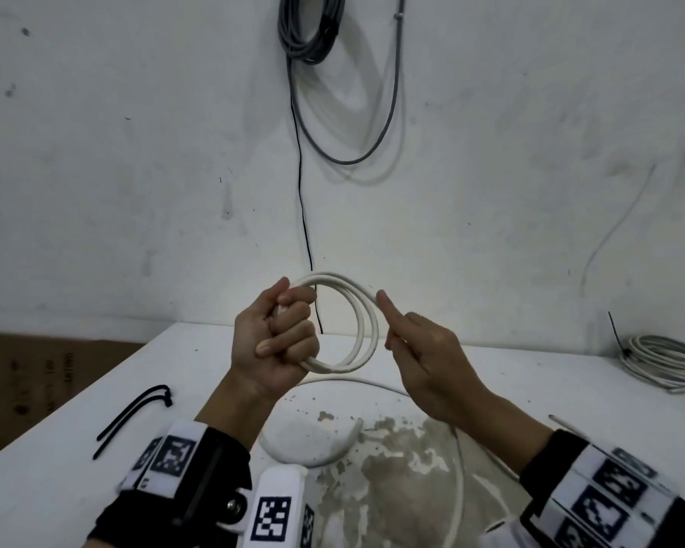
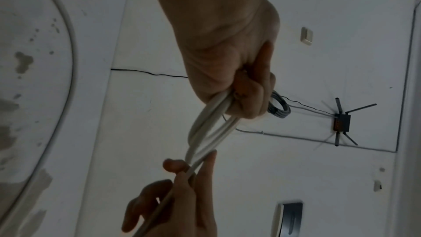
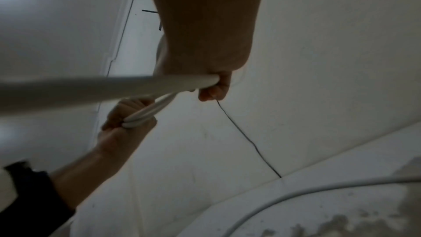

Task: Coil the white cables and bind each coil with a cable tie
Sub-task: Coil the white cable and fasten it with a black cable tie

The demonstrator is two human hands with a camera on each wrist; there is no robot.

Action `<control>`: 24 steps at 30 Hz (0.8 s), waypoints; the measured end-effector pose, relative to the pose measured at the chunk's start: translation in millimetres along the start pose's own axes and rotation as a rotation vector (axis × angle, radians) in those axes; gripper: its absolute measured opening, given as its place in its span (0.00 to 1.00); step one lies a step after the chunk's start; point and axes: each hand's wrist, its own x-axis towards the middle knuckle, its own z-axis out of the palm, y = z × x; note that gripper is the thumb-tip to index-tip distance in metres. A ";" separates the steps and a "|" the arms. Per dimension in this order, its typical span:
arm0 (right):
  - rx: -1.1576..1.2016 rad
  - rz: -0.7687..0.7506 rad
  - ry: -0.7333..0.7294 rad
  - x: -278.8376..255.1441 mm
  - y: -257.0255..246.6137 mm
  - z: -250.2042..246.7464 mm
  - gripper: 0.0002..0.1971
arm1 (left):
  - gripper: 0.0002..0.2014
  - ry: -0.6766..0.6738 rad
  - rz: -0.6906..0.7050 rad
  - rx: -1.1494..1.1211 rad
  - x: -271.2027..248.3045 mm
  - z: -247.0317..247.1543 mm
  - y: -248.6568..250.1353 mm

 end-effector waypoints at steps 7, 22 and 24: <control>0.706 0.571 -0.319 6.0 -27.7 3.5 0.28 | 0.15 0.137 0.197 0.009 4.9 8.7 -1.7; 1.459 0.641 0.008 -13.7 -44.8 14.1 0.22 | 0.19 0.395 0.748 0.107 28.5 37.1 -0.6; 1.381 0.609 -0.006 -12.1 -50.7 14.0 0.15 | 0.17 0.444 0.763 0.296 30.5 39.0 -7.5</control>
